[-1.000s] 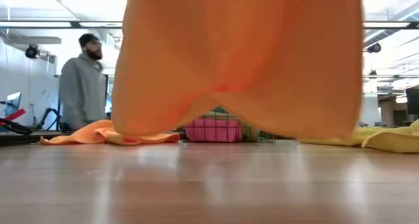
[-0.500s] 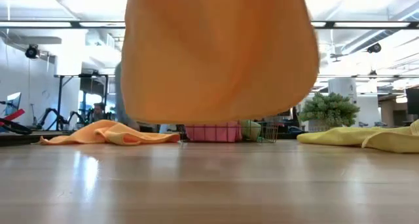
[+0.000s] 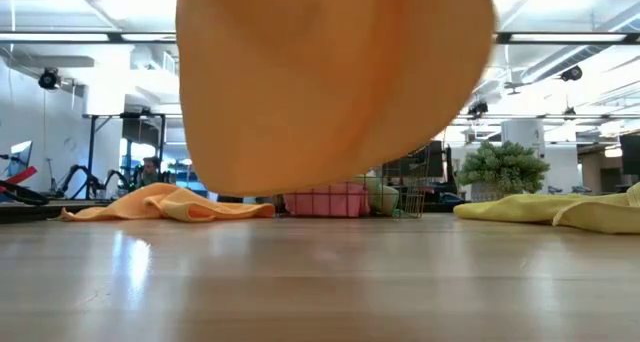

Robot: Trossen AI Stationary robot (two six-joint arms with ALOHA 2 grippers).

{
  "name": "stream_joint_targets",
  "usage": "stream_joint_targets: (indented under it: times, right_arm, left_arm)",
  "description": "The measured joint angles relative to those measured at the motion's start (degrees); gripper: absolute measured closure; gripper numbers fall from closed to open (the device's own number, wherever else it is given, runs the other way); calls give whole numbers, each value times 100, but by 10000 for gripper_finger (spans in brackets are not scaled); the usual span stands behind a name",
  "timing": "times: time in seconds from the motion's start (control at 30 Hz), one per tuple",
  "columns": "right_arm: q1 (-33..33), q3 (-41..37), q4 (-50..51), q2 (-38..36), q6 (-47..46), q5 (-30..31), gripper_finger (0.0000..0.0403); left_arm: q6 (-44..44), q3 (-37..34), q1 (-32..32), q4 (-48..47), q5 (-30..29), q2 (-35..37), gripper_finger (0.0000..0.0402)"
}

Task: Fold microfiber towels
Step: Fold the bottom orange microfiber cloth

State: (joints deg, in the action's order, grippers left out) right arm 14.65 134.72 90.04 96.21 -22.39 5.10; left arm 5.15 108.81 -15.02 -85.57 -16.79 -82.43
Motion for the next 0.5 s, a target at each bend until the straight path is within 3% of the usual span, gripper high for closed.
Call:
stream_joint_targets:
  times: [0.33, 0.5]
  right_arm:
    - [-386, -218, -7, -110, 1067, -256, 394]
    - [-467, -783, -6, -197, 1382, 67, 394]
  left_arm:
    - [529, 294, 35, -166, -5, 42, 401]
    - [949, 218, 42, -449, -5, 53, 401]
